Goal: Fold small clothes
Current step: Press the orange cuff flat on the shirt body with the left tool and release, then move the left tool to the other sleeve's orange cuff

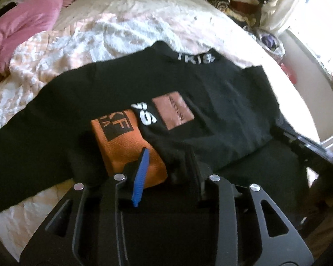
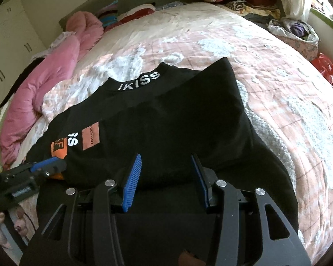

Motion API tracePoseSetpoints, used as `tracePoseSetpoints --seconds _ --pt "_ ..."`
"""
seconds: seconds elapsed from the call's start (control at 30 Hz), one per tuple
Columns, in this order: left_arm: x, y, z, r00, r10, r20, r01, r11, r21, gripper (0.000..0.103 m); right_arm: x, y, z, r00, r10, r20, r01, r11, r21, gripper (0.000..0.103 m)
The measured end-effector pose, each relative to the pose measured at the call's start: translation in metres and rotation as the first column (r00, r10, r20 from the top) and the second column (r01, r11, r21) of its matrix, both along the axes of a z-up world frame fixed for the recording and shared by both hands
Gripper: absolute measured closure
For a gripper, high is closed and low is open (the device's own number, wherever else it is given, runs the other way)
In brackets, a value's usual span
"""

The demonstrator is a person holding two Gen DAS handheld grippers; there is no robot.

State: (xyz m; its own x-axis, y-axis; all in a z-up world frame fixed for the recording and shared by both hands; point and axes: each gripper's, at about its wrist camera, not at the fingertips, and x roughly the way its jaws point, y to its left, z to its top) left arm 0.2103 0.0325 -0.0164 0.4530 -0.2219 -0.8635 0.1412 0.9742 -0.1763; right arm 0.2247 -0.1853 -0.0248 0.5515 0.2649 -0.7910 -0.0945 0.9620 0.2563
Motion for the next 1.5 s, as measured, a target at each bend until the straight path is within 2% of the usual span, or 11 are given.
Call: tracePoseSetpoints --seconds 0.17,0.27,0.33,0.5,0.57,0.67,0.83,0.93,1.17,1.27,1.5 --pt "0.0 0.004 -0.013 0.999 0.011 -0.03 -0.011 1.0 0.002 0.074 0.008 0.002 -0.006 1.0 0.002 -0.029 -0.002 1.0 -0.011 0.049" --pt "-0.001 0.004 -0.017 0.999 0.01 -0.032 -0.01 1.0 0.008 0.074 0.016 -0.002 -0.02 0.996 -0.039 -0.082 0.034 0.998 -0.056 0.041" --pt "-0.001 0.004 -0.017 1.0 0.007 -0.03 -0.007 1.0 0.009 0.073 0.018 -0.006 -0.03 0.993 -0.046 -0.112 0.042 0.998 -0.038 0.035" --pt "-0.002 0.004 -0.018 1.0 0.008 -0.027 -0.007 1.0 0.01 0.071 0.011 -0.006 -0.025 0.996 -0.041 -0.083 0.039 0.999 -0.025 0.034" --pt "-0.002 0.004 -0.017 1.0 0.004 -0.026 -0.003 1.0 0.014 0.067 0.006 -0.007 -0.02 0.997 -0.043 -0.07 0.041 0.999 -0.028 0.034" --pt "-0.004 0.003 -0.013 1.0 0.002 -0.023 -0.001 1.0 0.023 0.061 -0.002 -0.011 -0.009 0.998 -0.053 -0.035 0.053 0.999 -0.012 0.022" --pt "-0.012 0.006 -0.001 1.0 0.012 -0.006 -0.011 1.0 0.018 0.05 -0.009 -0.011 0.004 0.998 -0.059 -0.011 0.059 0.998 -0.001 0.018" --pt "-0.019 0.011 0.008 1.0 0.025 0.011 -0.026 0.999 0.019 0.037 -0.015 -0.009 0.014 0.999 -0.049 0.014 0.049 0.999 0.016 0.01" --pt "-0.036 0.024 0.032 0.995 0.075 0.07 -0.078 0.996 0.042 0.014 -0.025 0.007 0.04 0.998 -0.005 0.067 0.003 1.0 0.022 0.006" --pt "-0.042 0.028 0.04 0.992 0.087 0.093 -0.091 0.995 0.047 0.01 -0.028 0.011 0.049 0.996 0.003 0.088 -0.005 1.0 0.016 0.006" --pt "-0.054 0.045 0.05 0.984 0.129 0.121 -0.134 0.99 0.041 0.01 -0.033 0.024 0.064 0.991 0.024 0.129 -0.026 1.0 0.013 0.006"
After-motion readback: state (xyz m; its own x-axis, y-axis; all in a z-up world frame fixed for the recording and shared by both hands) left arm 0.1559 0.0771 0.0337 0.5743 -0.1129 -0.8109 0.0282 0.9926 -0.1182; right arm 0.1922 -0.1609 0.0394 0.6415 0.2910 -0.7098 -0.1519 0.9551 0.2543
